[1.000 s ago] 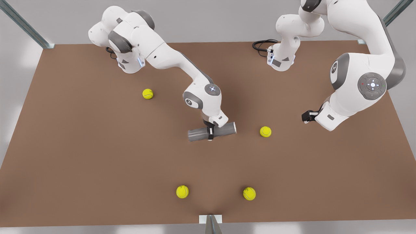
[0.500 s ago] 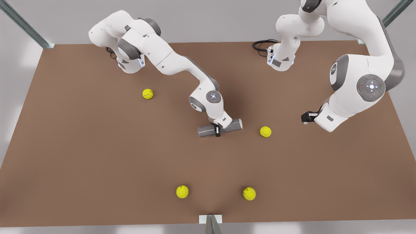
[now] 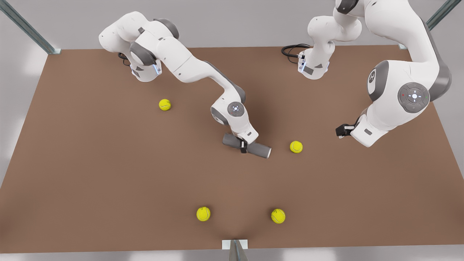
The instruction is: Put the tennis tube upright
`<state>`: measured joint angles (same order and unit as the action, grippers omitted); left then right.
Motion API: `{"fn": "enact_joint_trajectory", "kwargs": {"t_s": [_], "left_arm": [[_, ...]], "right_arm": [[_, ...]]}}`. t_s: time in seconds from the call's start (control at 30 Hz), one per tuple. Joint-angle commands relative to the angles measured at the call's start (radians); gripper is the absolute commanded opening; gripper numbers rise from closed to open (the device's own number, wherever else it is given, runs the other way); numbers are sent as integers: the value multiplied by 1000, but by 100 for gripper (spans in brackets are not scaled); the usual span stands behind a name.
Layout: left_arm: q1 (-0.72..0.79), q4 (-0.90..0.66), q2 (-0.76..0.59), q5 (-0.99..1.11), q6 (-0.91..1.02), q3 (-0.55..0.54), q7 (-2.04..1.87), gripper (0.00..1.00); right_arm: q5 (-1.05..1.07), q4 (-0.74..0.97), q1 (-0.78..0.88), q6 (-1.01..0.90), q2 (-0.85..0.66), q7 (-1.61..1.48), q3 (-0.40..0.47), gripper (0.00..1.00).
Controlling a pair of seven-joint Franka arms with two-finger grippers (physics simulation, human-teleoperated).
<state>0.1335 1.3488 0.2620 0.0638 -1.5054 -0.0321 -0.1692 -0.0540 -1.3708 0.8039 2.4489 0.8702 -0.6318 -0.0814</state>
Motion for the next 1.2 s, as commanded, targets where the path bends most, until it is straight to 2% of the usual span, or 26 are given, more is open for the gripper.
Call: {"fn": "enact_joint_trajectory", "kwargs": {"t_s": [0.0, 0.07, 0.17, 0.2, 0.27, 0.3, 0.33, 0.4, 0.47, 0.5, 0.57, 0.7, 0.93, 1.07, 1.17], "left_arm": [[0, 0, -1, 1, 1, 0, -9, 100], [1, 0, -4, -1, 4, -2, -24, 100], [8, 0, -9, -2, 4, -14, -76, 100], [14, 0, -10, -5, 4, -32, -139, 100], [17, -2, -12, -5, 4, -121, -370, 100], [17, -11, -3, -28, -4, -173, -573, 100], [23, -17, 11, -73, -27, -210, -794, 100], [109, -39, 72, -76, -139, -259, -1233, 100], [236, -46, 141, -68, -225, -258, -1285, 100], [271, -57, 176, -64, -266, -255, -1348, 100], [305, -172, 304, 5, -343, -253, -1765, 100], [330, -171, 385, 90, -464, -250, -2198, 100], [327, -102, 430, 96, -590, -221, -2248, 100], [328, -94, 460, 97, -575, -221, -2250, 100], [339, -24, 456, 128, -575, -221, -2207, 100]], "right_arm": [[5, -1, 1, -31, -37, -11, -3, 100], [17, -1, -5, -189, -164, -8, -14, 100], [68, -1, -162, -603, -456, 9, -5, 100], [77, 1, -213, -760, -523, 174, 54, 100], [83, 2, -282, -886, -562, 398, 172, 100], [83, 9, -295, -933, -579, 504, 273, 100], [83, 9, -336, -942, -603, 589, 316, 100], [82, 9, -462, -969, -637, 656, 324, 100], [60, 9, -532, -1050, -706, 658, 324, 100], [60, -1, -537, -1082, -758, 658, 322, 100], [62, -4, -548, -1107, -795, 658, 322, 100], [62, -7, -548, -1116, -786, 658, 322, 100], [62, -7, -548, -1116, -771, 658, 324, 100], [62, -7, -548, -1117, -764, 658, 324, 100], [62, -7, -548, -1116, -764, 658, 324, 100]]}}
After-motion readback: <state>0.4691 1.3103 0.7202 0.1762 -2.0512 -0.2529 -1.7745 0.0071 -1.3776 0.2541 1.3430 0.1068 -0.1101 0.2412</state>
